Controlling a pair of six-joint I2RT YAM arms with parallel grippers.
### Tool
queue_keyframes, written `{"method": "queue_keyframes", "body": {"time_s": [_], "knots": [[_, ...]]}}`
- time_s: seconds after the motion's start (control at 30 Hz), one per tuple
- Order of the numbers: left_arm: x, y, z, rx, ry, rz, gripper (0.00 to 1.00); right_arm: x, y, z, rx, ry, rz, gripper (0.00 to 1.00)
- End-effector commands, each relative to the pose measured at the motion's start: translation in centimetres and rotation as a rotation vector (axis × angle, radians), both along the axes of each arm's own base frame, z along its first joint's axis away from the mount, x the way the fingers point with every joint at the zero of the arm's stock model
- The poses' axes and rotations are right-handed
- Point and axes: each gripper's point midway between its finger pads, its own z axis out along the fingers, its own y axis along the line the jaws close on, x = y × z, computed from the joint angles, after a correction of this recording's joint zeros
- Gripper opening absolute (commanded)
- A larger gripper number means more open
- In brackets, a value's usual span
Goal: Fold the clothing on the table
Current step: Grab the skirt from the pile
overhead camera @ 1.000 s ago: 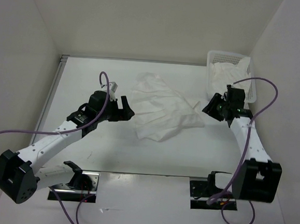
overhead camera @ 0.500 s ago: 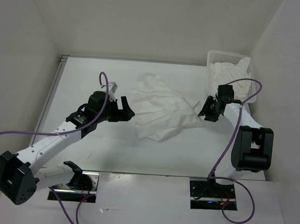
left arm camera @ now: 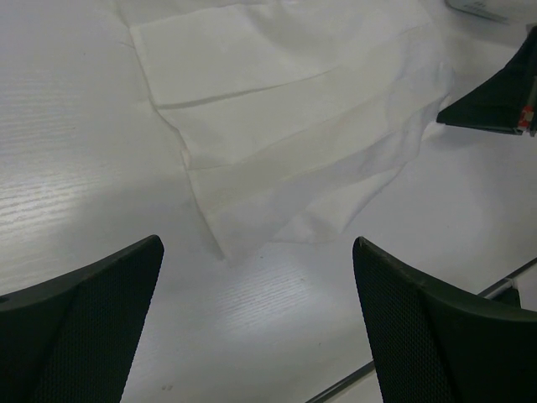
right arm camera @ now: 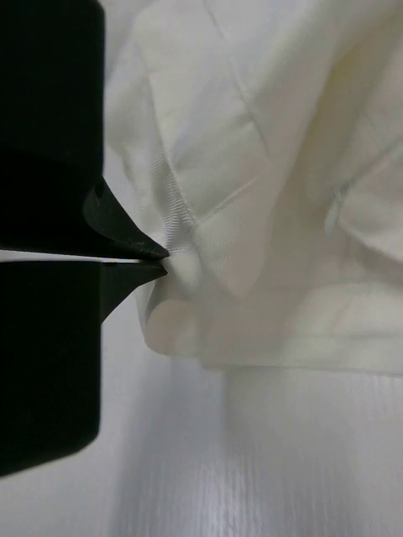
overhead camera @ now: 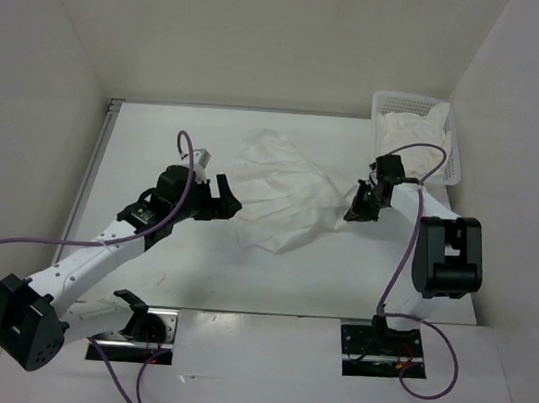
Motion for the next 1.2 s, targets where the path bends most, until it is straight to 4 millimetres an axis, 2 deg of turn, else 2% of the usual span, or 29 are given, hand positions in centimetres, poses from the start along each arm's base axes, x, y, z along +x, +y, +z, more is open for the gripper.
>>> {"method": "queue_keyframes", "body": {"time_s": [0.0,0.03,0.1,0.13,0.17,0.2,0.23,0.27,0.33,0.37,0.4,0.43,0.47,0.5,0.57,0.6,0.63,0.67,0.7,0.73,0.77,0.8,0.93,1.0,1.07,1.1,1.13,1.17], "knots": [[0.3,-0.1,1.3,-0.009,-0.065,-0.019,1.0,1.0,3.2,8.3,0.082,-0.209,0.069,0.0],[0.4,-0.2,1.5,-0.014,-0.075,-0.019,1.0,1.0,3.8,10.0,0.084,-0.247,0.078,0.0],[0.4,-0.4,0.8,-0.008,-0.054,-0.027,1.0,0.8,6.2,15.2,0.107,-0.359,0.13,0.0],[0.4,-0.4,0.8,-0.008,-0.054,-0.027,1.0,0.7,7.1,16.6,0.12,-0.385,0.147,0.0],[0.7,-0.5,1.1,-0.009,-0.055,-0.027,1.0,0.5,9.2,18.9,0.139,-0.43,0.204,0.0],[0.9,-0.6,1.6,-0.015,-0.066,-0.027,1.0,-0.3,10.6,19.8,0.167,-0.431,0.252,0.0],[0.8,-0.6,1.4,-0.01,-0.058,-0.027,1.0,-0.2,11.8,20.9,0.179,-0.455,0.283,0.0],[0.8,-0.6,1.4,-0.01,-0.058,-0.027,1.0,-1.8,14.4,20.8,0.195,-0.436,0.36,0.0],[0.8,-0.6,1.4,-0.01,-0.058,-0.027,1.0,-3.4,17.4,19.4,0.203,-0.385,0.447,0.0],[0.7,-0.4,1.2,-0.002,-0.052,-0.019,1.0,-5.8,20.3,18.8,0.237,-0.348,0.55,0.18],[0.7,-0.4,1.2,-0.002,-0.052,-0.019,1.0,-6.9,21.1,17.3,0.222,-0.303,0.597,0.45],[0.7,-0.4,1.2,-0.002,-0.052,-0.019,1.0,-8.0,22.1,15.2,0.215,-0.231,0.643,0.52],[0.7,-0.4,1.5,-0.001,-0.05,-0.019,1.0,-9.3,22.8,14.3,0.205,-0.202,0.689,0.52],[0.6,-0.3,1.3,0.003,-0.041,-0.019,1.0,-9.1,22.0,12.9,0.156,-0.188,0.664,0.54],[0.6,-0.1,1.8,0.004,-0.051,-0.01,1.0,-8.0,20.3,14.1,0.123,-0.25,0.572,0.55],[0.6,-0.1,2.1,0.0,-0.059,-0.01,1.0,-5.8,18.1,15.1,0.108,-0.299,0.487,0.55],[0.6,-0.1,2.1,0.0,-0.059,-0.01,1.0,-4.7,16.2,15.6,0.084,-0.324,0.408,0.55],[0.6,-0.1,2.1,0.0,-0.059,-0.01,1.0,-4.1,14.4,17.4,0.083,-0.39,0.351,0.55],[0.3,-0.3,2.4,-0.012,-0.065,-0.024,1.0,-3.5,12.8,17.9,0.068,-0.411,0.302,0.55],[0.2,-0.4,2.5,-0.018,-0.063,-0.035,1.0,-2.6,10.6,17.9,0.043,-0.423,0.241,0.55],[0.1,-0.6,2.5,-0.023,-0.06,-0.045,1.0,-2.2,9.3,17.6,0.008,-0.416,0.211,0.55],[-0.7,-1.2,2.2,-0.017,-0.052,-0.092,1.0,-2.4,7.5,14.8,-0.083,-0.338,0.176,0.55],[-2.9,-3.0,1.7,-0.007,-0.047,-0.175,1.0,-2.5,6.9,10.6,-0.116,-0.24,0.159,0.55],[-3.8,-4.1,1.7,-0.009,-0.044,-0.204,1.0,-2.3,7.6,8.7,-0.089,-0.19,0.155,0.55],[-4.6,-5.3,0.8,0.003,-0.017,-0.239,1.0,-1.8,8.6,7.8,-0.045,-0.186,0.16,0.55],[-4.9,-5.6,0.5,0.002,-0.004,-0.247,1.0,-2.0,9.1,6.5,-0.026,-0.151,0.166,0.55],[-4.9,-5.9,0.9,0.002,-0.015,-0.25,1.0,-1.8,9.4,6.1,-0.012,-0.141,0.16,0.55],[-5.0,-6.4,0.3,0.011,-0.001,-0.261,1.0,-1.5,9.5,5.7,-0.013,-0.137,0.16,0.55]]}}
